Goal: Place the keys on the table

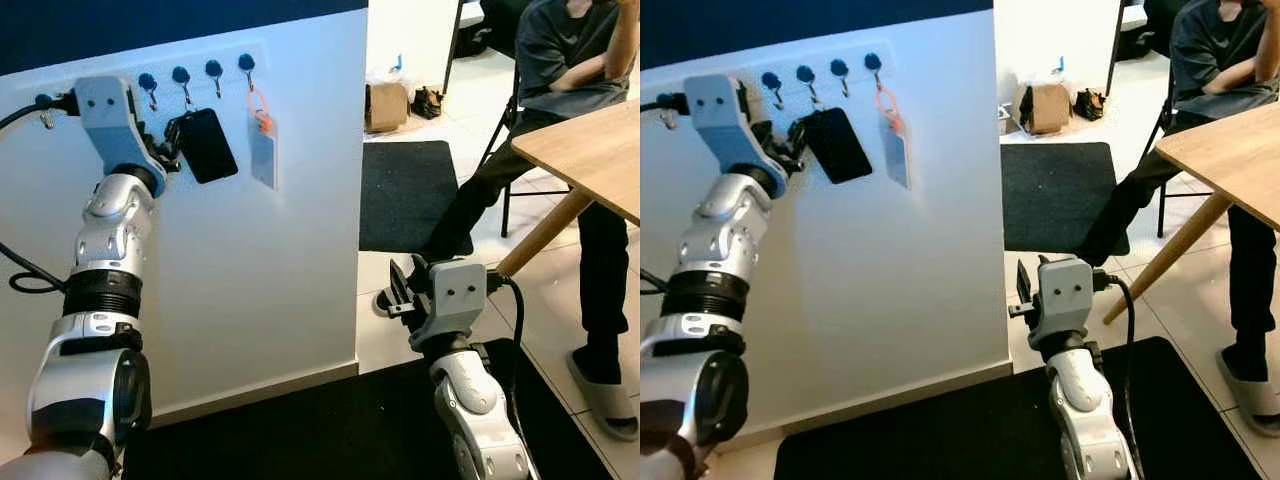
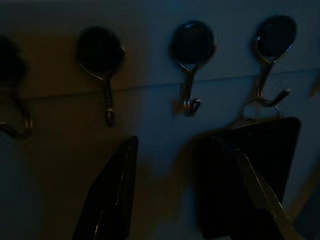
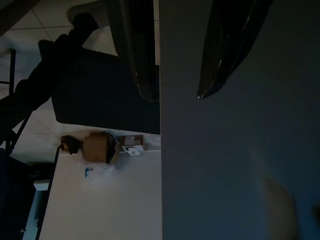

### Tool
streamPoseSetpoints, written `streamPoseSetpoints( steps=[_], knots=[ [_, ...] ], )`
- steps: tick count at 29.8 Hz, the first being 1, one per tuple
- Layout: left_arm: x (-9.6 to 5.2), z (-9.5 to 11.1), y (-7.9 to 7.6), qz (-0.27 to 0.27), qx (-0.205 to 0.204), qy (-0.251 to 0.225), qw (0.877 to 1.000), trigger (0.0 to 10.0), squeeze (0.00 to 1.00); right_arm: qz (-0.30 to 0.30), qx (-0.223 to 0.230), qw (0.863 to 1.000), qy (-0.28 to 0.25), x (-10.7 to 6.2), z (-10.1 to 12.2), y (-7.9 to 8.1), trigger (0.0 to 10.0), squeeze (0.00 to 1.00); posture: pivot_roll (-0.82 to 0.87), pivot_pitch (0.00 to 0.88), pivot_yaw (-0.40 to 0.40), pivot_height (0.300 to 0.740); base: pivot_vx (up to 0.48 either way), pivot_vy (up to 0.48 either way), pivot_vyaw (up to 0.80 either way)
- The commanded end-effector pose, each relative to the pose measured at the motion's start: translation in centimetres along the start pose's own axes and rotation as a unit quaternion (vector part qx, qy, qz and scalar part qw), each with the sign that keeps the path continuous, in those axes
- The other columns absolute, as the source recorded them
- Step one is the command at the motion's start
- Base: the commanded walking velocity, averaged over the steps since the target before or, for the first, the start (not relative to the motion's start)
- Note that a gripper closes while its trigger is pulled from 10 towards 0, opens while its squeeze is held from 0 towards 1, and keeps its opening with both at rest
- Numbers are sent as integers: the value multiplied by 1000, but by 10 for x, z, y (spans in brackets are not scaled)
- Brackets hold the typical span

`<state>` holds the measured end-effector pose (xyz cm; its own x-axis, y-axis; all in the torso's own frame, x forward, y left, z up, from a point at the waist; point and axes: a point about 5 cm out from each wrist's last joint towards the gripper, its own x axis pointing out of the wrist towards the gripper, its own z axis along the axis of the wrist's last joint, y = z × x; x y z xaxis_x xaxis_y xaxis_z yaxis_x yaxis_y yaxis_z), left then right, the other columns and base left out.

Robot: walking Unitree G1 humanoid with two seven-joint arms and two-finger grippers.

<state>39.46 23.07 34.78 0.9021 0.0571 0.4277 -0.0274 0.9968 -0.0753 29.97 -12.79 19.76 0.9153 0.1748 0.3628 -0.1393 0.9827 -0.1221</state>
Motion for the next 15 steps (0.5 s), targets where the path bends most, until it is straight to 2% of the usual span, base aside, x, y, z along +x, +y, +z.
streamPoseSetpoints(
  steps=[1, 10, 11, 15],
  knots=[
    [-2, 1, 12, 12, 4, 1, 1000, 10000, 0, 6, 7, 1000, 6, -1, -2, 4, 10000, 0, 15, 243, 121, 740, 0, 0, 0],
    [-2, -6, -5, -46, -44, 8, 998, 10000, 0, 6, 6, 1000, 6, -1, -2, 4, 10000, 0, 10, 244, 122, 740, 0, 0, 0],
    [-2, -7, -11, -66, -51, 7, 996, 10000, 0, 6, 6, 1000, 6, -1, -2, 4, 10000, 0, 10, 244, 123, 740, 0, 0, 0],
    [-2, -6, -16, -78, -48, 7, 996, 10000, 0, 4, 6, 1000, 6, -1, -2, 4, 10000, 0, 10, 244, 127, 740, 0, 0, 0]
  ],
)
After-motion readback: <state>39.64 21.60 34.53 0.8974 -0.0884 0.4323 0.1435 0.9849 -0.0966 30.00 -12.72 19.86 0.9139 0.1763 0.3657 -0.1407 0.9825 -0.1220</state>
